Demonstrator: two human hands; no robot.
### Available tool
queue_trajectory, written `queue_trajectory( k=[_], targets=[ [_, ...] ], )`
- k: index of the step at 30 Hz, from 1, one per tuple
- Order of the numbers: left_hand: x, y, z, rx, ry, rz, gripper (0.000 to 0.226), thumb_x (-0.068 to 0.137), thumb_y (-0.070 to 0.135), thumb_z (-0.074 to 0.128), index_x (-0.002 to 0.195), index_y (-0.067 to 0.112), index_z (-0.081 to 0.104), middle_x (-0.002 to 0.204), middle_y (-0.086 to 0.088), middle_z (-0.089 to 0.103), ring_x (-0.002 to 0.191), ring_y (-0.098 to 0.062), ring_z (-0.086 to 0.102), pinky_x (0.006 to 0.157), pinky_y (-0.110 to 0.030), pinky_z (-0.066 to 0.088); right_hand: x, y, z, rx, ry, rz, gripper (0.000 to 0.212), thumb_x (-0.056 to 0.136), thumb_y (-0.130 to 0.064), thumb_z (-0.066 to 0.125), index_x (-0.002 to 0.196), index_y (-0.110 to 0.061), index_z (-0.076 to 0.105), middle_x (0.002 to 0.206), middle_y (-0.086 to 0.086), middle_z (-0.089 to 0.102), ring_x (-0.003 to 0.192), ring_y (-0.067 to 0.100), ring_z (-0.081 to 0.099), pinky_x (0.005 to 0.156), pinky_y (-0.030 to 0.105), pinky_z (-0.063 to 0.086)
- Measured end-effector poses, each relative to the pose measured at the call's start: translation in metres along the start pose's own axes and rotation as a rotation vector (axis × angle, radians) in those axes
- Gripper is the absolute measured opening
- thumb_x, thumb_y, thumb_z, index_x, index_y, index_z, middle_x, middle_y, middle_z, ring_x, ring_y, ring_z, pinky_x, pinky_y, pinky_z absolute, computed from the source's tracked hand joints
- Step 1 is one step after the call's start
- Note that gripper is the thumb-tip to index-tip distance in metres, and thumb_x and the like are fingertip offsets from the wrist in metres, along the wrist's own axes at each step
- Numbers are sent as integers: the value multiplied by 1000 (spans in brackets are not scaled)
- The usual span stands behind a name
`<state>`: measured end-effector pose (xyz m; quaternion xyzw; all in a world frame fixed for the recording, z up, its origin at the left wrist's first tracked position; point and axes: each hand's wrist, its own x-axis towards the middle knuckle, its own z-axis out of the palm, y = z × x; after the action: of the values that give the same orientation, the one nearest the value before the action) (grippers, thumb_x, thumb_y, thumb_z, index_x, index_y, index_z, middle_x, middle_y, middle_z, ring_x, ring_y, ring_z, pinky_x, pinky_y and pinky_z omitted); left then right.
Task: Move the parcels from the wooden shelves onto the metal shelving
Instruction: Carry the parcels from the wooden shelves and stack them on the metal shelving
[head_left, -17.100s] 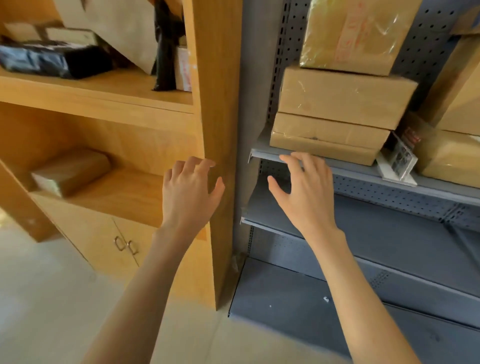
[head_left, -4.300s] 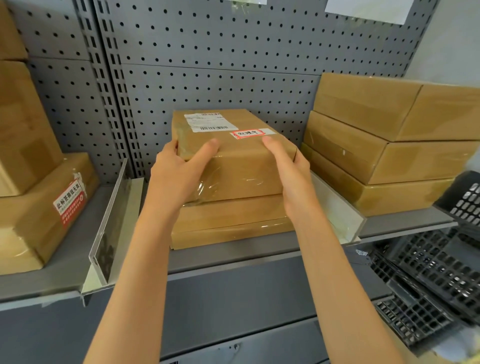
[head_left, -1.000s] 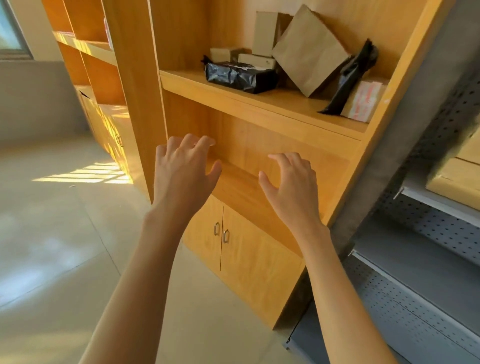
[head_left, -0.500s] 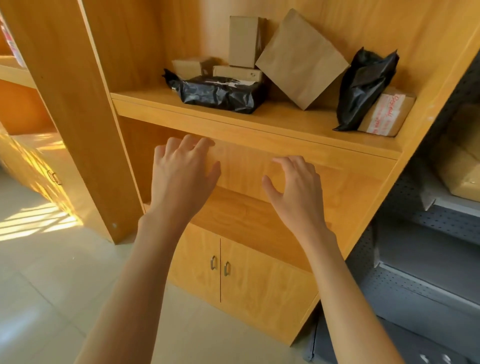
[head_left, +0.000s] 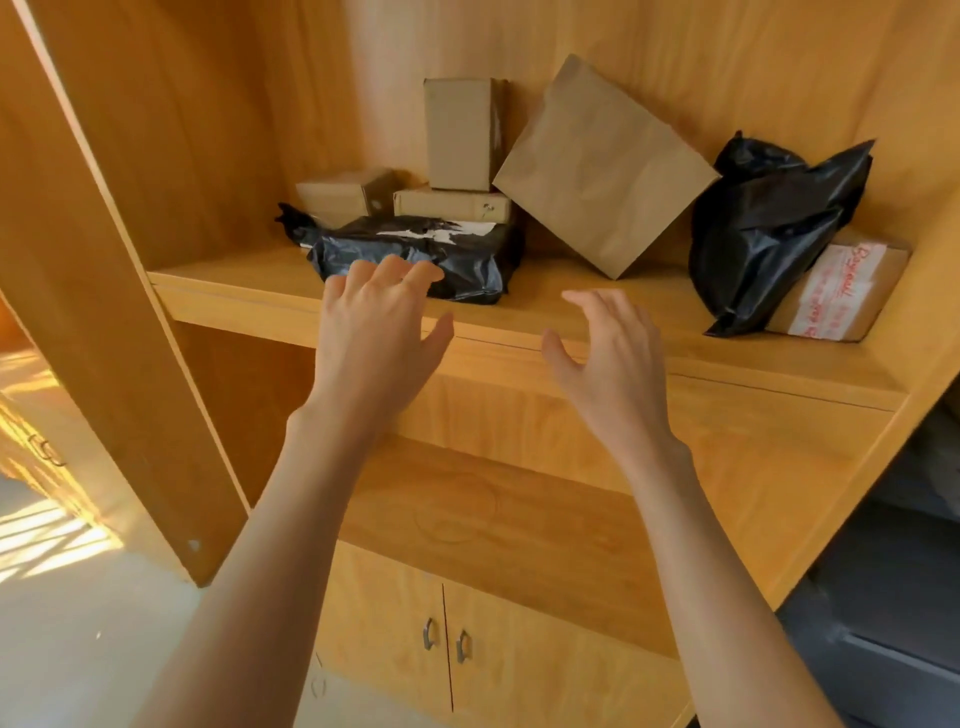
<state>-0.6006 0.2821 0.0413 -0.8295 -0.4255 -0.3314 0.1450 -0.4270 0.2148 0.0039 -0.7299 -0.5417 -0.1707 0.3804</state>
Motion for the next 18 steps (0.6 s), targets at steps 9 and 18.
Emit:
queue_trajectory(
  k=[9,18],
  targets=[
    [102,-5,53,-142,1,61,55,90,36,59,136,11,45,130,-15,53,118,-36,48,95,-46,41,85,44,8,-75,40,226,79,91,-39,59,151,-9,16,144,15,37,129,30,37,101,38,36],
    [212,4,99,-492,-208,108,85,83,44,66,149,17,18,147,-14,31,133,-33,33,105,-43,32,161,86,23,329,14,634,103,82,-38,71,153,-12,0,153,10,27,137,30,30,106,41,33]
  ],
)
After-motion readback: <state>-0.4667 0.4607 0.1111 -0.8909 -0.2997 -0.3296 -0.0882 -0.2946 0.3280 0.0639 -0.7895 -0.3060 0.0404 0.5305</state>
